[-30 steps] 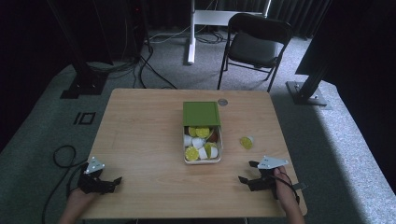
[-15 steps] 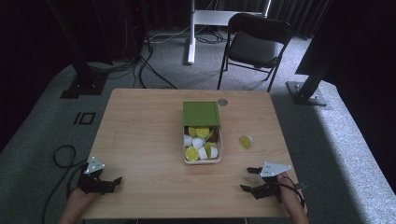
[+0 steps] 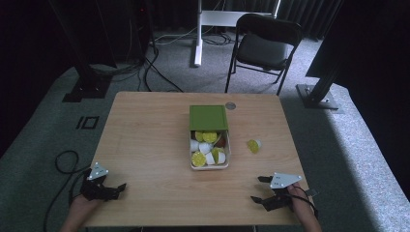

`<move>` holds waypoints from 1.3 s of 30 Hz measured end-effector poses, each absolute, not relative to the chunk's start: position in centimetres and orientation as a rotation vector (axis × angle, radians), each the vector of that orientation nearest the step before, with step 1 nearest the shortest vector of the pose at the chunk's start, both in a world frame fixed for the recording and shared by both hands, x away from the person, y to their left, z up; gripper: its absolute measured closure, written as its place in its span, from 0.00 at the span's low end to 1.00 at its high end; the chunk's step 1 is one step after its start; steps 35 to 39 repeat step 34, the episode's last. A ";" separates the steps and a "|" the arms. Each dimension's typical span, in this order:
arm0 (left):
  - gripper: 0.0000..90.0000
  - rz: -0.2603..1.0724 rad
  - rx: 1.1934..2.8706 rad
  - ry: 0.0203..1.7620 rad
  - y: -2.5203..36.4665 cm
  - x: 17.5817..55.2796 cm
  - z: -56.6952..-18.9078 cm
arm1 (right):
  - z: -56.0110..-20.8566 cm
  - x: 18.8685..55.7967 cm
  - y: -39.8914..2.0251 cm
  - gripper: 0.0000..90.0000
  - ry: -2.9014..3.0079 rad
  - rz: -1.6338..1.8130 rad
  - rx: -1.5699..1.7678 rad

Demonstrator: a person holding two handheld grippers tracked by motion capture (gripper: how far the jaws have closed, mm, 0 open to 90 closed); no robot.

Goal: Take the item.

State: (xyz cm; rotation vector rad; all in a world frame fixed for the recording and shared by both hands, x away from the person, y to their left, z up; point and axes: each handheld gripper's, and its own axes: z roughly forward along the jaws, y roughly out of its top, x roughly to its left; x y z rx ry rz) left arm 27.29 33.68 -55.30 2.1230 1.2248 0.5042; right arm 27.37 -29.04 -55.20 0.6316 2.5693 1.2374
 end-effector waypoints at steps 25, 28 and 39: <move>0.01 0.505 2.118 1.227 33.7 27.3 -55.3 | -56.0 28.2 -30.4 0.13 2.425 1.051 1.027; 0.01 0.504 2.118 1.226 33.7 27.3 -55.3 | -56.0 28.2 -30.4 0.13 2.425 1.050 1.026; 0.01 0.504 2.118 1.226 33.7 27.3 -55.3 | -55.9 28.1 -30.4 0.13 2.421 1.048 1.019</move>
